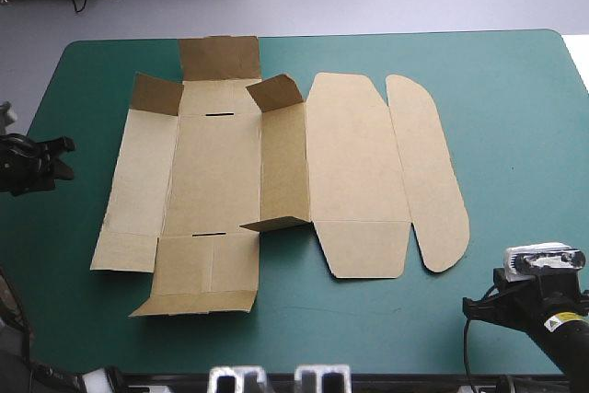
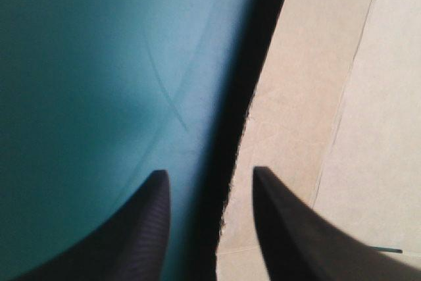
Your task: Fold the box
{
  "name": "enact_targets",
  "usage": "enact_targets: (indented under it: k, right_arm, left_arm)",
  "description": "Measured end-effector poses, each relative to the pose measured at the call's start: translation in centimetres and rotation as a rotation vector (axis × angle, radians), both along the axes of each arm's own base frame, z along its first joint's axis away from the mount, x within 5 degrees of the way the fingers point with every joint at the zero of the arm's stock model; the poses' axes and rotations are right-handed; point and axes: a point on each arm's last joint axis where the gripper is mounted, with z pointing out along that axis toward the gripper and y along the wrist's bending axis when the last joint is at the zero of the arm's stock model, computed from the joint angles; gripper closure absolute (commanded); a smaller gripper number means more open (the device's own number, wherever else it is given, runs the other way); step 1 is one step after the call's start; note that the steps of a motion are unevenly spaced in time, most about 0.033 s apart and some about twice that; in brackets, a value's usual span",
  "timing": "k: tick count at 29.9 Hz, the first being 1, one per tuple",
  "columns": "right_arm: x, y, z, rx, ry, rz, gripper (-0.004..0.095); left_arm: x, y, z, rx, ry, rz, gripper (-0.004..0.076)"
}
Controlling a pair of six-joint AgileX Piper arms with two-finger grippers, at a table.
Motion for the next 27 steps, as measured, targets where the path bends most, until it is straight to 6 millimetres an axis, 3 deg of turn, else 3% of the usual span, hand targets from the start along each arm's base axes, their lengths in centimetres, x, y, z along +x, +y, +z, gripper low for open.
enact_targets:
  k: [6, 9, 18, 27]
  right_arm:
    - [0.0, 0.0, 0.0, 0.000, 0.003, 0.001, 0.0928]
    - [0.0, 0.0, 0.0, 0.001, 0.003, 0.001, 0.0928]
    - [0.0, 0.0, 0.0, 0.001, 0.003, 0.001, 0.0928]
    - [0.0, 0.0, 0.0, 0.002, 0.002, 0.001, 0.0928]
  left_arm:
    - [0.8, -0.3, -4.5, -0.077, 0.131, -0.018, 0.0224]
    - [1.2, -0.1, -5.6, -0.091, 0.154, -0.025, 0.0224]
    - [1.8, -1.0, -6.4, -0.186, 0.087, -0.089, 0.0224]
    - [0.9, -2.0, -8.5, -0.253, 0.124, -0.101, 0.0224]
